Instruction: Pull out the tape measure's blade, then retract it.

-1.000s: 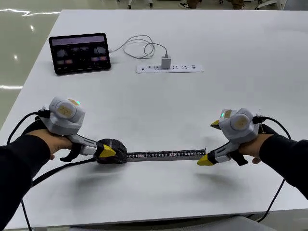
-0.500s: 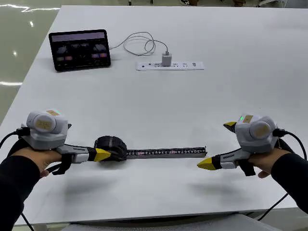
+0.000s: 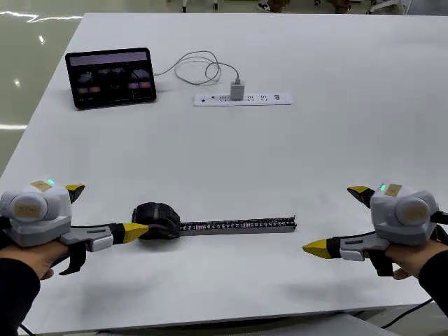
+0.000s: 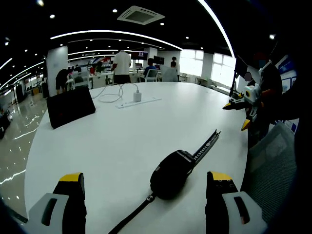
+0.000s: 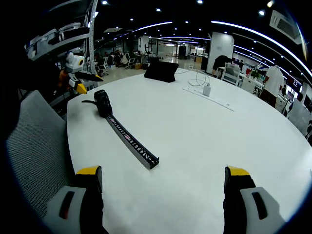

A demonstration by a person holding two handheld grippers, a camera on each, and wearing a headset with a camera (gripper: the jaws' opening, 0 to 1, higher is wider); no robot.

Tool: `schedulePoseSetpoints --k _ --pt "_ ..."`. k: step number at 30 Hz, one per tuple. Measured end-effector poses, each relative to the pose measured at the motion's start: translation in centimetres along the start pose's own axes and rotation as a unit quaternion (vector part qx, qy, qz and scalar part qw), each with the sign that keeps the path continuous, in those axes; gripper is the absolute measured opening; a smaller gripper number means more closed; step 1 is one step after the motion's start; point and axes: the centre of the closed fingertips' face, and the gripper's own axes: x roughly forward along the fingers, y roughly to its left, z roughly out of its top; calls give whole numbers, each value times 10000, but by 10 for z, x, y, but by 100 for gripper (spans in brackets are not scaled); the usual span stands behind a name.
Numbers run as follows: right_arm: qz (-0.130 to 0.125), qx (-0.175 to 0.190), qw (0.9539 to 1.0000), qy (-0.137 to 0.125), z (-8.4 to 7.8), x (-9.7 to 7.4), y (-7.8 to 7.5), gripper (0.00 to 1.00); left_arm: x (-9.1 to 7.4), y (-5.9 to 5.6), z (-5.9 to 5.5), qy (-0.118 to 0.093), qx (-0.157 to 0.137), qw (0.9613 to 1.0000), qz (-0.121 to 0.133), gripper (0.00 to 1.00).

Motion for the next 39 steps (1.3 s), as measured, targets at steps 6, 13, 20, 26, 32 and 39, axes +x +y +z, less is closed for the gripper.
schedulePoseSetpoints --k 6,13,20,26,32,39 --pt "-103 84 9999 -56 -5 -15 1 100 -8 3 -13 73 -153 9998 104 100" --pt "-130 245 9996 -34 -18 -25 1 100 -21 5 -21 132 -134 9995 235 100" --pt "-138 277 9995 -37 -30 -36 4 100 -34 -7 -27 95 -128 9997 174 100" --pt "26 93 10000 14 -41 -38 17 100 -45 -12 -42 165 -176 9995 186 100" --pt "-120 188 9997 -110 -44 -48 15 100 -54 -17 -39 205 -196 9995 129 100" --pt "-327 251 9990 -195 -45 -65 10 100 -57 -17 -34 151 -241 9994 171 100"
